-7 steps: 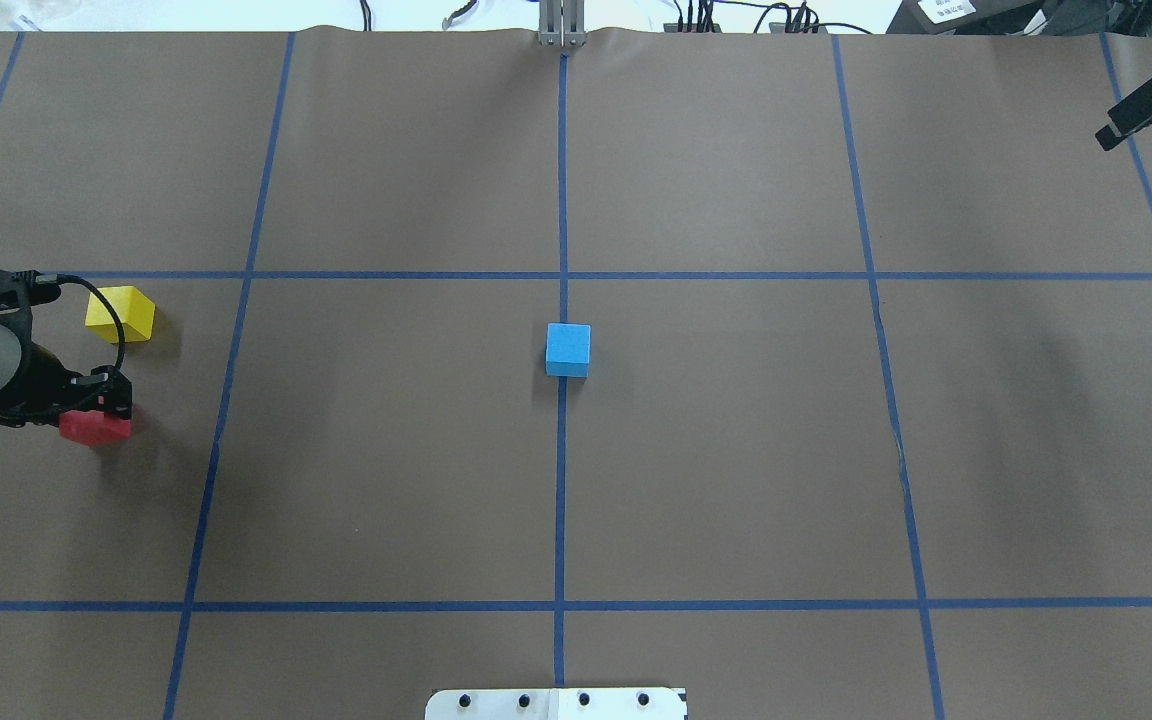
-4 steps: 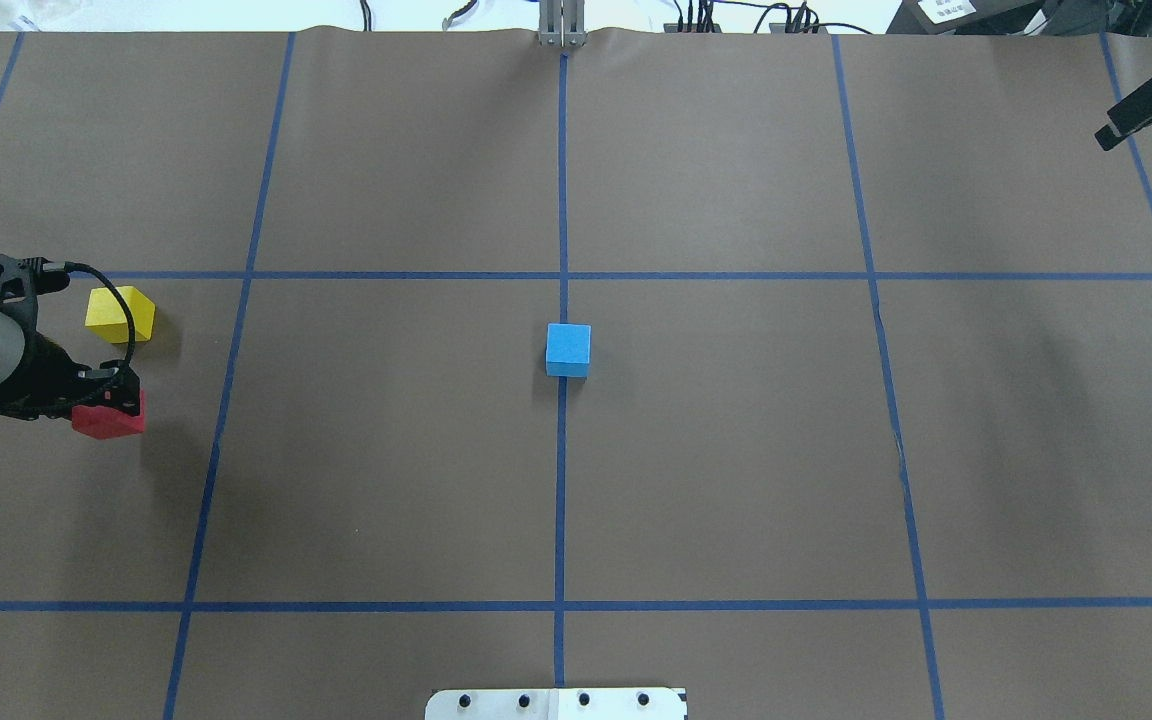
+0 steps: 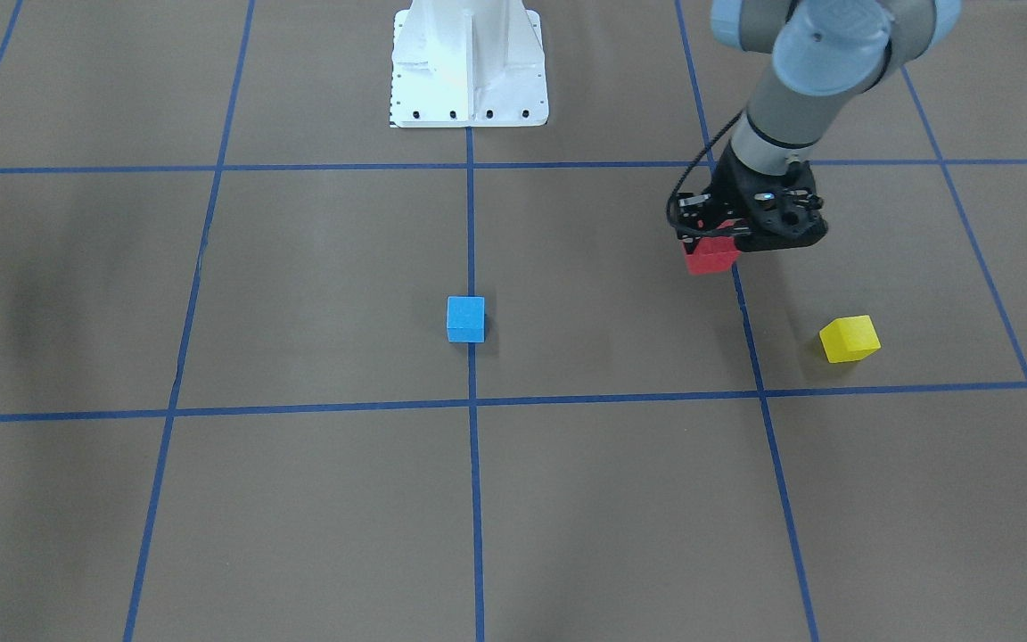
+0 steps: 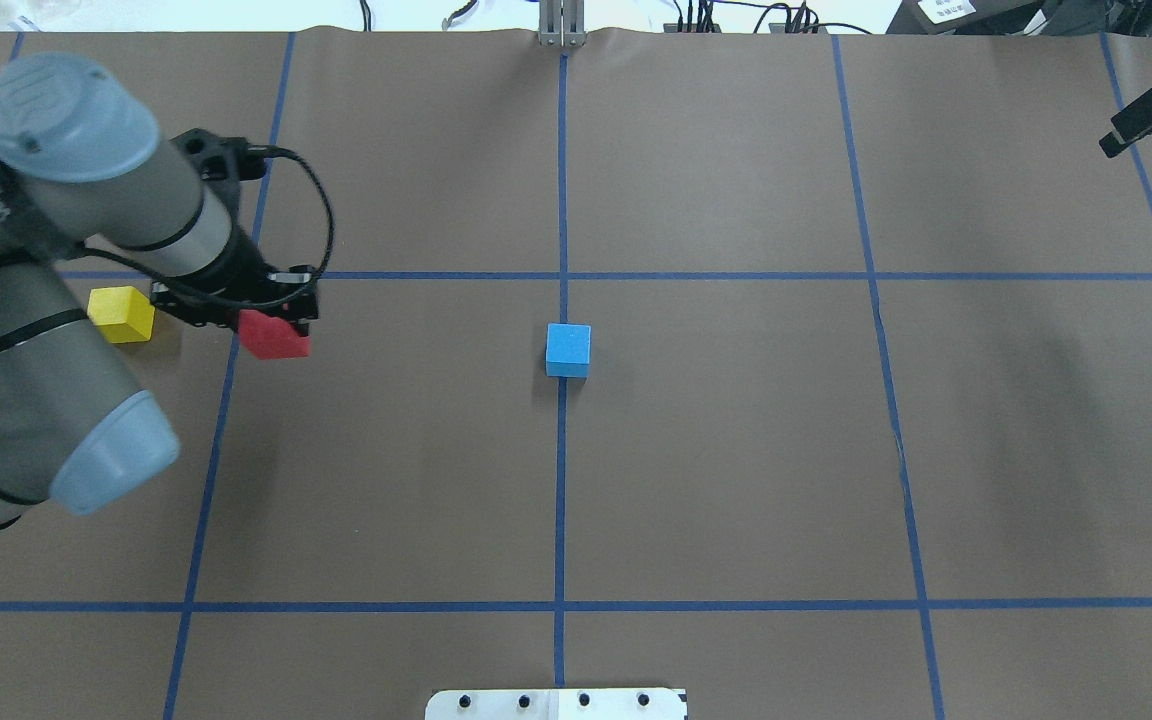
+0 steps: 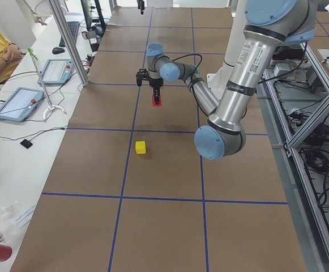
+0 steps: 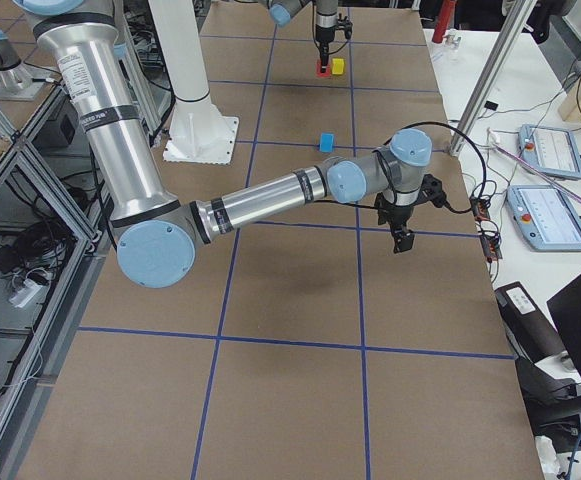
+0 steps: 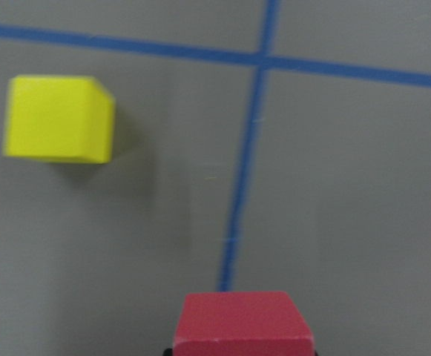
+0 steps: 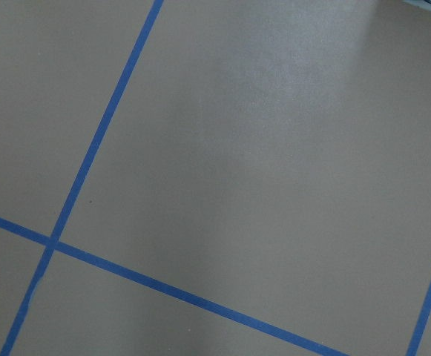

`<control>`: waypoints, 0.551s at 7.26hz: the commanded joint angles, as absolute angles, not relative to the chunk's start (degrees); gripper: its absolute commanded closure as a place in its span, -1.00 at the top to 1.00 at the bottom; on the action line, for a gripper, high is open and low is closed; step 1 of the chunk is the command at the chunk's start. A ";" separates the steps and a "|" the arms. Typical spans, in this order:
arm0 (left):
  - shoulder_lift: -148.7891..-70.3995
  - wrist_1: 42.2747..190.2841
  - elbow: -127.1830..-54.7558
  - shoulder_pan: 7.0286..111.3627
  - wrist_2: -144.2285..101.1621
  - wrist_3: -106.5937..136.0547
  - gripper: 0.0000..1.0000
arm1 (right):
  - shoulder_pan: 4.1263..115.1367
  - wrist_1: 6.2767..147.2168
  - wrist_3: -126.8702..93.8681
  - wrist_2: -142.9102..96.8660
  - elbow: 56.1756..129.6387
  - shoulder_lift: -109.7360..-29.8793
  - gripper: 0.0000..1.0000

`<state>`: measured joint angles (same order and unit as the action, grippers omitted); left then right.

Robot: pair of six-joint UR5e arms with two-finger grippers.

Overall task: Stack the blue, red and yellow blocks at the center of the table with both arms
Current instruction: 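Carry the red cube with the left gripper onto the blue cube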

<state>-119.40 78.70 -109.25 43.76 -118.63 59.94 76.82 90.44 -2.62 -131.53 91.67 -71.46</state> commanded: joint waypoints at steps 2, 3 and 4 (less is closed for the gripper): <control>-143.19 76.90 -89.55 39.48 -116.04 59.85 -1.00 | 76.82 90.44 -3.08 -131.48 91.41 -71.54 0.99; -147.79 79.60 -82.60 37.11 -114.71 59.85 -1.00 | 76.82 90.44 -3.08 -131.48 91.41 -71.54 0.99; -148.44 84.15 -79.57 35.87 -114.52 60.20 -1.00 | 76.82 90.44 -3.08 -131.48 91.41 -71.54 0.99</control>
